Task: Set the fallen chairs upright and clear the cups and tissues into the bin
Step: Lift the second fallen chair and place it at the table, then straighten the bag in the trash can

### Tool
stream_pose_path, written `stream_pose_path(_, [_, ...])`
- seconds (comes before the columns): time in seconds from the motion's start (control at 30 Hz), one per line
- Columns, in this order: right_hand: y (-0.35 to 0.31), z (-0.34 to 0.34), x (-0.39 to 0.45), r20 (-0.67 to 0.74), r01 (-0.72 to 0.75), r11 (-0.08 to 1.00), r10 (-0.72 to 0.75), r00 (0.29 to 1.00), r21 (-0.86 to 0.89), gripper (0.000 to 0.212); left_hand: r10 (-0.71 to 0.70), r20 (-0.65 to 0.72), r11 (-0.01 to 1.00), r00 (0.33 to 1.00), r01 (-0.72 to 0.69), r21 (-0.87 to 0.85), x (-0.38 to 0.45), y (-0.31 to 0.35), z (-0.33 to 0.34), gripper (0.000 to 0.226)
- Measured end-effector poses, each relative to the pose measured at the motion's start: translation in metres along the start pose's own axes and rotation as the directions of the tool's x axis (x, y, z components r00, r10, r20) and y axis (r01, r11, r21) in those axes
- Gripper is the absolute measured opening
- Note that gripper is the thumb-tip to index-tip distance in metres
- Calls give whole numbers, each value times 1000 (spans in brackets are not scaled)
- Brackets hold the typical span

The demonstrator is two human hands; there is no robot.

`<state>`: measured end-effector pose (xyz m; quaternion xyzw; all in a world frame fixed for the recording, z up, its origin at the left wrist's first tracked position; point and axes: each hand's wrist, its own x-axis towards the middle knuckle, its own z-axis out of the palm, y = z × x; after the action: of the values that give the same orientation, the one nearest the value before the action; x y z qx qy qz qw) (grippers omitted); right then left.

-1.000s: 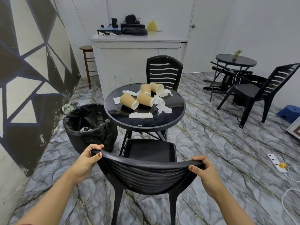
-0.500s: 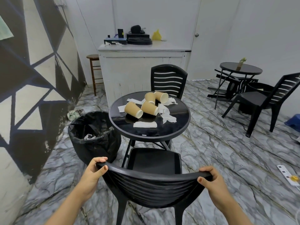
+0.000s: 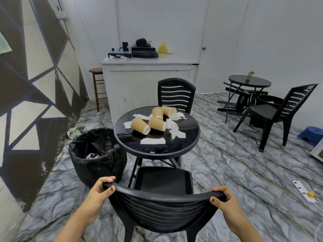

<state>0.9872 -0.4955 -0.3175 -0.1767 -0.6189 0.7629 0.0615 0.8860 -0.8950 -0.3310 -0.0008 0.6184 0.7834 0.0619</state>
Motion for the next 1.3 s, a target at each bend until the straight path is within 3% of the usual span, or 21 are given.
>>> stream_pose_path(0.63, [6, -4, 6, -57, -29, 999, 30, 998, 16, 24, -44, 54, 994, 998, 39, 99, 6, 2, -10, 16])
stream_pose_path(0.8, [14, -16, 16, -24, -81, 997, 81, 996, 11, 25, -124, 98, 988, 987, 115, 99, 8, 12, -13, 15])
stream_pose_path(0.9, [12, -28, 22, 20, -119, 989, 121, 992, -91, 25, -232, 160, 966, 959, 207, 157, 15, 30, -18, 33])
stream_pose_path(1.0, [-4, -34, 36, 48, -105, 975, 116, 992, -195, 26, -358, 234, 919, 904, 296, 262, 27, 47, -24, 29])
stream_pose_path(1.1, [-22, -26, 56, 13, -184, 946, 195, 981, -267, 25, -449, 247, 873, 859, 364, 325, 40, 53, -27, 29])
stream_pose_path(1.2, [-51, 7, 87, 62, -202, 855, 262, 963, -478, 17, -423, 134, 854, 896, 345, 390, 60, 56, -29, 20])
stream_pose_path(1.3, [-69, 61, 122, 199, -94, 711, 317, 927, -697, 31, -311, 8, 801, 950, 257, 540, 79, 57, -36, 13])
